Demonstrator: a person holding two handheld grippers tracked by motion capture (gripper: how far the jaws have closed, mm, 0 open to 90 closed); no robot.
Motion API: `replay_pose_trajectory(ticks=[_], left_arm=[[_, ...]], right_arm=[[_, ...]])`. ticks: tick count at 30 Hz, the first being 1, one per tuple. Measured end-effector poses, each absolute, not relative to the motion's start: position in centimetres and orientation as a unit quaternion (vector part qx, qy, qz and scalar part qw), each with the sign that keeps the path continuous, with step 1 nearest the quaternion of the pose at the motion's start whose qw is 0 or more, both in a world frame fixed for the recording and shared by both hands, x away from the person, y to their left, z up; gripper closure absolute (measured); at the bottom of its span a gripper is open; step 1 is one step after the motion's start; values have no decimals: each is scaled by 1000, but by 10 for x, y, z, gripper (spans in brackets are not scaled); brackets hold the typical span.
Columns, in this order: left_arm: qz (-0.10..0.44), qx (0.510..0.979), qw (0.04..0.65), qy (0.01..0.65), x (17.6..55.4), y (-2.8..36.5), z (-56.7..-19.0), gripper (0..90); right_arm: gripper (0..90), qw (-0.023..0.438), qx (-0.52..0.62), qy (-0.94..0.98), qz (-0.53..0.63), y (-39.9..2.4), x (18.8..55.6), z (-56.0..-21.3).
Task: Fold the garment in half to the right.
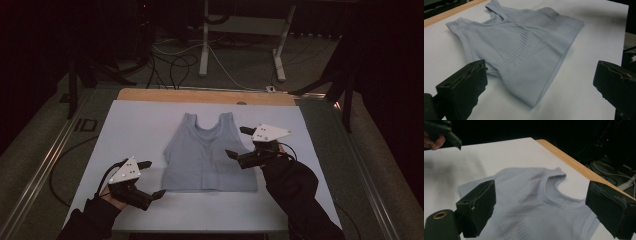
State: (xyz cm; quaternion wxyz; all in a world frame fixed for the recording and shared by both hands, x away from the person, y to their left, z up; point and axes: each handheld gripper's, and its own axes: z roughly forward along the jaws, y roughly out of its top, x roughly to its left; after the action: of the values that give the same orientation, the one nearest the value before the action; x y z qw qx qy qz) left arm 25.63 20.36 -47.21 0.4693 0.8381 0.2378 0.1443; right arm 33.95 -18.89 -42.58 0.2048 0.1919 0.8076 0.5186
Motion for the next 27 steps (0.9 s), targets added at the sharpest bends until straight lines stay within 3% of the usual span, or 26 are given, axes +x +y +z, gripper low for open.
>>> replay_pose_trajectory(ticks=[13,27], left_arm=[[164,834,465,247,258,193,-465,5],[199,815,446,311,261,178,-471,5]], right_arm=[[96,199,196,811,514,-159,368,-428],[96,194,207,807,518,-124,393,-429]])
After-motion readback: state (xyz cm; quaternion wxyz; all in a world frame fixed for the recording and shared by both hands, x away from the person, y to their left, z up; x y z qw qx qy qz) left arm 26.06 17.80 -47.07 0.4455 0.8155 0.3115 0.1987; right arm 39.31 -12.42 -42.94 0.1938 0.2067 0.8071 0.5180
